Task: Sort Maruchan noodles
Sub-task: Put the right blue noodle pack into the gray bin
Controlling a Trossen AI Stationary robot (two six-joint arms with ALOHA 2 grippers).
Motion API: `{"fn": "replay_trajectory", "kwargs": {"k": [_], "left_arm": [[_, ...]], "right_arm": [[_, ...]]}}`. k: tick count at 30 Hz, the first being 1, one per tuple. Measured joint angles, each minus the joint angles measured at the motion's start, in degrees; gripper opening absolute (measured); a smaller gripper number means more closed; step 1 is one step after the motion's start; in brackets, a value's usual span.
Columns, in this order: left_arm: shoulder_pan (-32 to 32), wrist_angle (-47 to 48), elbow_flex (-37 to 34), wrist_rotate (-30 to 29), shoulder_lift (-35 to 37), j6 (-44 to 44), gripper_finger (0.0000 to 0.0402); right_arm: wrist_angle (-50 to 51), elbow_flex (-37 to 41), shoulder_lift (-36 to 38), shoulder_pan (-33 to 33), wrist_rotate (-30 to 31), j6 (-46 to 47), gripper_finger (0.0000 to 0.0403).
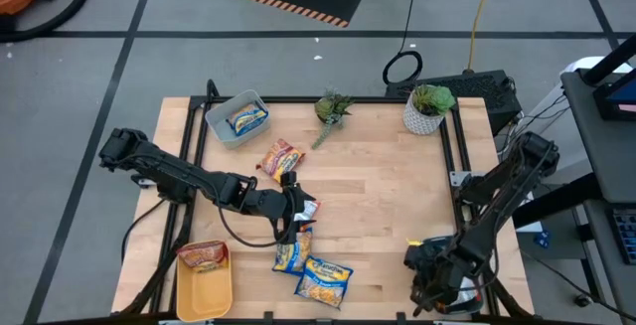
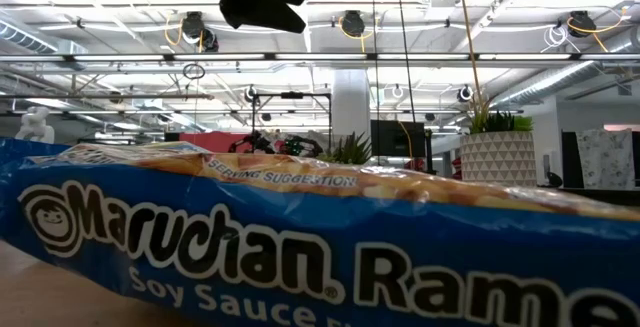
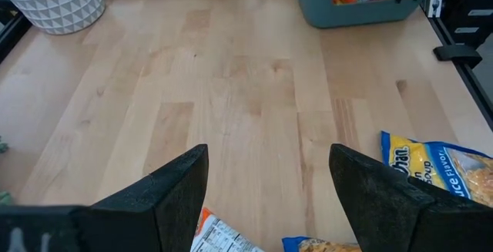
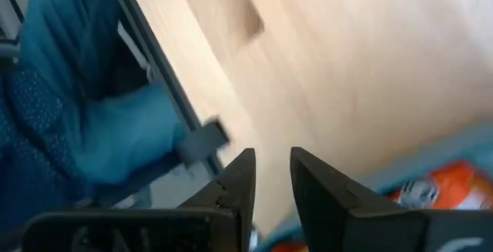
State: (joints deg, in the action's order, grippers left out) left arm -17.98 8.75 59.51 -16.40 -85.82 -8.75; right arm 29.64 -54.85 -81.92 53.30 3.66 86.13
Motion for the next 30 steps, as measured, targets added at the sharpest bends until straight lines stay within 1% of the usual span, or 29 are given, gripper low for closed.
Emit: {"fn": "replay_trajectory", "kwargs": {"k": [4, 9, 12, 15, 19, 26, 30], "left_arm": [[0.00, 0.05, 0.00, 0.00, 0.00, -0.37, 0.0276], [0.00, 2.02, 0.00, 0.00, 0.00, -5.03, 0.0276], [-0.09, 5.15, 0.00, 0.90, 0.00, -9.19, 0.0276], [-0.37, 9.02, 0.00, 3.40, 0.27, -12.55, 0.0276], [-1.30, 12.41, 0.00, 4.19, 0.31, -15.41, 0.0276], [-3.33, 12.24, 0.00, 4.17, 0.32, -17.10, 0.0276], [-4.53, 12.20, 0.00, 4.15, 0.34, -17.10, 0.0276]], "right_arm": [[-0.21, 0.00, 0.21, -3.82, 6.38, -7.73, 0.0076], [-2.82, 0.00, 0.18, -9.94, 11.00, -19.35, 0.0076], [-7.16, 0.00, -1.02, -12.68, 11.37, -27.59, 0.0077], [-11.95, 0.00, -3.76, -13.26, 10.93, -34.98, 0.0084], [-17.53, 0.00, -8.02, -13.80, 6.86, -40.73, 0.0121], [-26.92, -0.02, -16.56, -14.26, 6.69, -52.50, 0.0206], [-30.47, 0.00, -20.94, -15.19, 6.70, -56.85, 0.0239]]}}
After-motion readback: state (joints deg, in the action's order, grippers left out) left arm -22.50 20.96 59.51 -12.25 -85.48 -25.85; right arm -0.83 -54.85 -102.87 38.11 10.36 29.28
